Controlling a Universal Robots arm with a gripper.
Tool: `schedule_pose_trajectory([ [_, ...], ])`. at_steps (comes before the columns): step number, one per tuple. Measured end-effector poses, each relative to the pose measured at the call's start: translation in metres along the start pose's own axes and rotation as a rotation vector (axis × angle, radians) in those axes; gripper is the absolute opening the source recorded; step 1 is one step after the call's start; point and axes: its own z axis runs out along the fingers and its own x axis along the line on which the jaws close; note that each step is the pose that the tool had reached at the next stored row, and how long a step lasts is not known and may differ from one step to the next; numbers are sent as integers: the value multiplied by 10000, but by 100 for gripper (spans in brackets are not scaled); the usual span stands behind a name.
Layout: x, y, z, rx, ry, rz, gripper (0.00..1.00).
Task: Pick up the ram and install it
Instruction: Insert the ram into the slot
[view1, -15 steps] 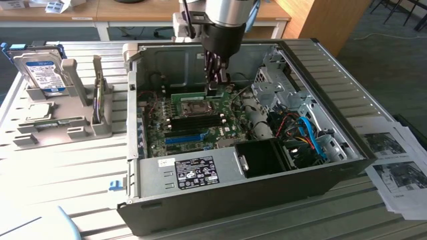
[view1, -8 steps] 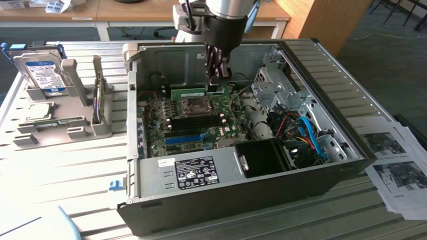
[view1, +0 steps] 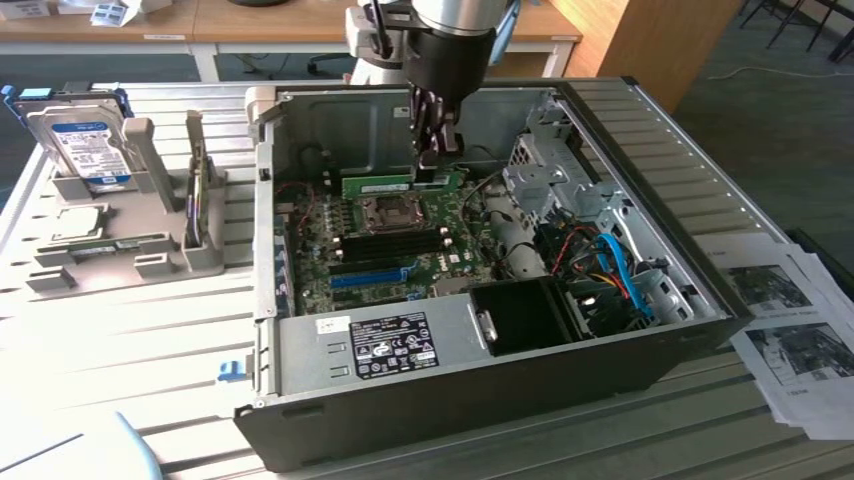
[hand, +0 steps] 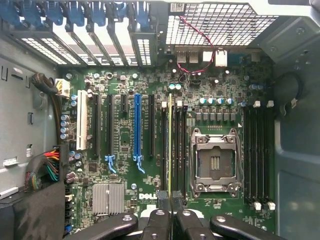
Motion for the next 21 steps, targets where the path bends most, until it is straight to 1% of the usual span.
schedule_pose_trajectory([
  [6,0,-2,37,-1,0,0,11],
  [21,2,-9,184,0,-1,-1,11],
])
